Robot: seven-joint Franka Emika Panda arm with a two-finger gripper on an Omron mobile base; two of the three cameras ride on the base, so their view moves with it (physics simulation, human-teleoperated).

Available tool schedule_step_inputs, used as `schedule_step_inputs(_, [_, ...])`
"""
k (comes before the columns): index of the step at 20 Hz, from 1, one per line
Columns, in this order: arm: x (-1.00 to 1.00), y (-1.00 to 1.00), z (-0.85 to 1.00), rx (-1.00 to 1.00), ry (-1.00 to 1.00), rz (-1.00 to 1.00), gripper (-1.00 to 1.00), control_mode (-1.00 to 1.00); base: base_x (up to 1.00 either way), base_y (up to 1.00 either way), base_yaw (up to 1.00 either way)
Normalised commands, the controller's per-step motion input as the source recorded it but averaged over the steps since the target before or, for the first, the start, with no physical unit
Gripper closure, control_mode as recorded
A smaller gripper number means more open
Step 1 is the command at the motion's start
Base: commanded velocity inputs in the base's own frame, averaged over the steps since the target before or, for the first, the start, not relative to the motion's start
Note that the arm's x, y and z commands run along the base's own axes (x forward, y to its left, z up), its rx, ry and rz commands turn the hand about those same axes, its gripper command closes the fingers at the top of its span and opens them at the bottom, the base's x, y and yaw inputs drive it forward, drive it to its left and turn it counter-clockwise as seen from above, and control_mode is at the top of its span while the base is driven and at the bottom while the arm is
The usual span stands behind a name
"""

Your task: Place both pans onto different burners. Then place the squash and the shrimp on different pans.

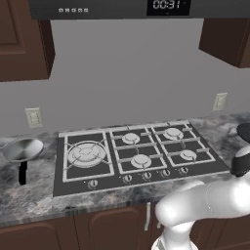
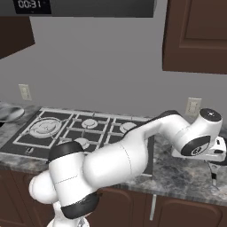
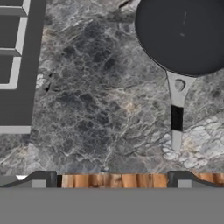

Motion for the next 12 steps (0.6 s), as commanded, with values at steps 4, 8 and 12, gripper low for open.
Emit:
schedule_step_inputs(4, [0.08,-0.24,-0.3,-0.01,0.0,0.0,-1.0,-1.0,0.0,0.0,0.0])
schedule_step_inputs(8, [0.08,-0.29,-0.21,0.0,0.0,0.0,-1.0,-1.0,0.0,0.0,0.0])
schedule_step_inputs(12, [0.06,-0.29,-0.2,0.0,0.0,0.0,-1.0,-1.0,0.0,0.0,0.0])
